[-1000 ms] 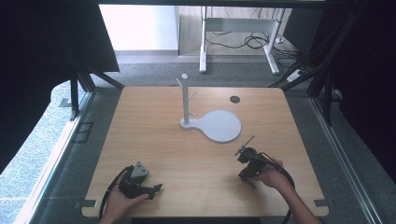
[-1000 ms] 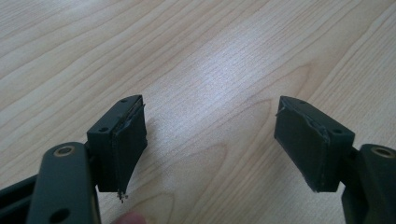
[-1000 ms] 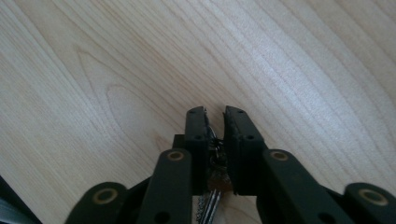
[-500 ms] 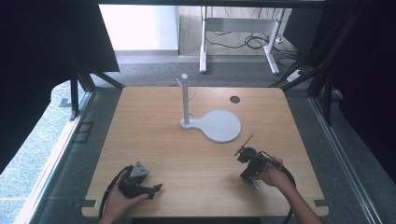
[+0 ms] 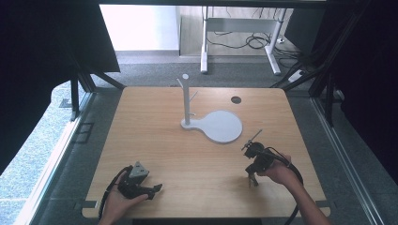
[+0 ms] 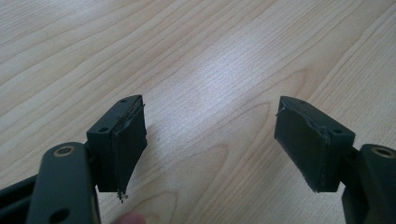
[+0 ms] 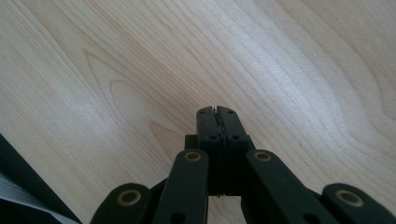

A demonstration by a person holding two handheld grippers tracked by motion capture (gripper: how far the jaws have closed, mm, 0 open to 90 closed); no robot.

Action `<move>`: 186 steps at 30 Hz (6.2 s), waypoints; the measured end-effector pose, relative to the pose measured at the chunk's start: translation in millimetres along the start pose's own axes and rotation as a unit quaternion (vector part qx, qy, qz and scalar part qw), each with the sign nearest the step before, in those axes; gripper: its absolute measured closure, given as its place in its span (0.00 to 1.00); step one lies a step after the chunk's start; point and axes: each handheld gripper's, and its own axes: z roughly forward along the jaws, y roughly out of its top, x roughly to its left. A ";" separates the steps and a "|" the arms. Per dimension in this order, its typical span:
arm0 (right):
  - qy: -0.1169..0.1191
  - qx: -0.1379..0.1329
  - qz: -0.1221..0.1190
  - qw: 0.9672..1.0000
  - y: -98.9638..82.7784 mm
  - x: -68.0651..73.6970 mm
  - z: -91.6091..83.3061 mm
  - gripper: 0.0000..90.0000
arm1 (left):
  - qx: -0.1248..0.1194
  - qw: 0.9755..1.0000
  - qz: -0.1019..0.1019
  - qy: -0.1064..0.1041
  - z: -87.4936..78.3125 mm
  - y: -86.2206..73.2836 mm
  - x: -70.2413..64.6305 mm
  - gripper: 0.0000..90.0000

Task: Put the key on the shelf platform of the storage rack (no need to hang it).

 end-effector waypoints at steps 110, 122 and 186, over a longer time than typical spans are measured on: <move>-0.020 -0.040 0.025 0.999 123.3 -39.0 -51.0 1.00 | -0.009 1.000 -0.006 0.005 -4.8 -1.6 6.7 0.28; -0.021 -0.038 0.033 0.999 136.4 -41.3 -50.7 1.00 | -0.011 1.000 -0.007 0.003 -5.4 -1.5 7.0 0.28; -0.038 -0.037 0.076 0.996 190.8 -82.5 7.2 1.00 | -0.017 1.000 -0.017 0.004 -8.7 -3.2 10.8 0.28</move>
